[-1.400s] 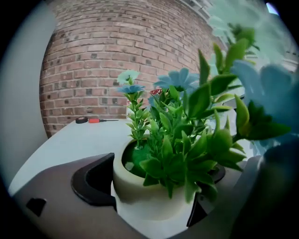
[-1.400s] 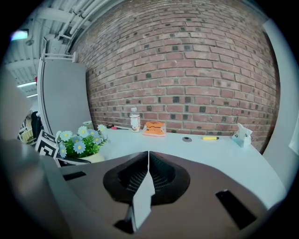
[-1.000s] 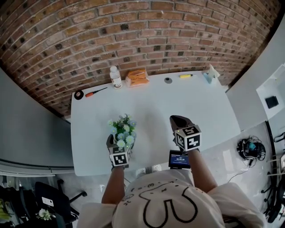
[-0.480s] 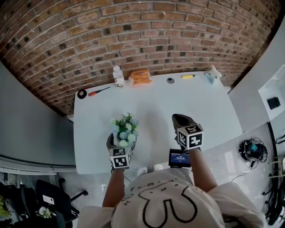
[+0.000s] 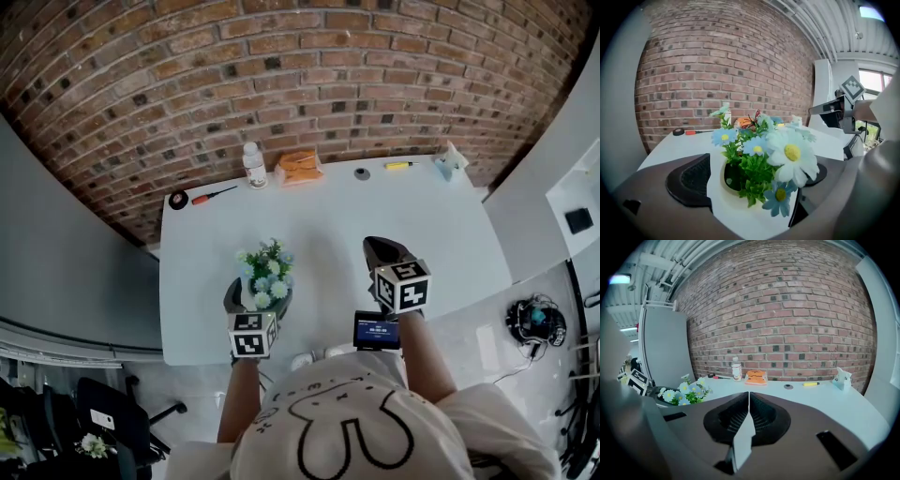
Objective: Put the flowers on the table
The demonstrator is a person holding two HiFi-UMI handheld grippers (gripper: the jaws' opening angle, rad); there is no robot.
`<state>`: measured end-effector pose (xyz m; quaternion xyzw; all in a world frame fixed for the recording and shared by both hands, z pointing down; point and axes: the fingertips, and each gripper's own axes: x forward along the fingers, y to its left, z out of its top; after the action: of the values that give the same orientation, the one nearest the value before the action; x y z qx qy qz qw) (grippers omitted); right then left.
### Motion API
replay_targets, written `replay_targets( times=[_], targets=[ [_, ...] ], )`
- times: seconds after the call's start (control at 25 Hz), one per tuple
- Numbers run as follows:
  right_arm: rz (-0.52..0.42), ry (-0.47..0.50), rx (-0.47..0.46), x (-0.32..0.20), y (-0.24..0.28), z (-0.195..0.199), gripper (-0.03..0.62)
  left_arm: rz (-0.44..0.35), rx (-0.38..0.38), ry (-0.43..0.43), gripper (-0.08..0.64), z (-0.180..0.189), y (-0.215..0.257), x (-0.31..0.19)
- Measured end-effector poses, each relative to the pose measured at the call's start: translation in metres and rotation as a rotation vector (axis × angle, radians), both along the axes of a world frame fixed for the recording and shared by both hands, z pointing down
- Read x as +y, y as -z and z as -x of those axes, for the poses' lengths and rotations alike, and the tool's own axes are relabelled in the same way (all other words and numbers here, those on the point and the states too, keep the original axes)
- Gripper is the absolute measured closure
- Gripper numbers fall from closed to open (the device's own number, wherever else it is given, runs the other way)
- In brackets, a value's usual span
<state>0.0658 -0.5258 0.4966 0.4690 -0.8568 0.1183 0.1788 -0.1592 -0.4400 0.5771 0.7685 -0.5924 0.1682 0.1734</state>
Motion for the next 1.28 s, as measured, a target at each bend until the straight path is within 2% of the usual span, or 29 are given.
replay_targets(
  times=[0.32,0.92,1.12,1.28],
  targets=[
    [-0.056,0.013,-0.008,0.001,0.02,0.003,0.572,-0.08,0.013,-0.029,0.038,-0.001,0.039,-0.004],
    [-0.186,0.063,-0.039,0.011,0.066,0.021,0.572,-0.375,-0.022,-0.042,0.04,0.008,0.159,-0.023],
    [-0.233,0.068,-0.045,0.015,0.086,0.024,0.572,-0.443,-0.016,-0.053,0.04,0.011,0.184,-0.02],
    [-0.292,0.105,-0.107,0.022,0.107,0.03,0.572,-0.509,0.007,-0.065,0.046,0.013,0.209,-0.014]
  ],
)
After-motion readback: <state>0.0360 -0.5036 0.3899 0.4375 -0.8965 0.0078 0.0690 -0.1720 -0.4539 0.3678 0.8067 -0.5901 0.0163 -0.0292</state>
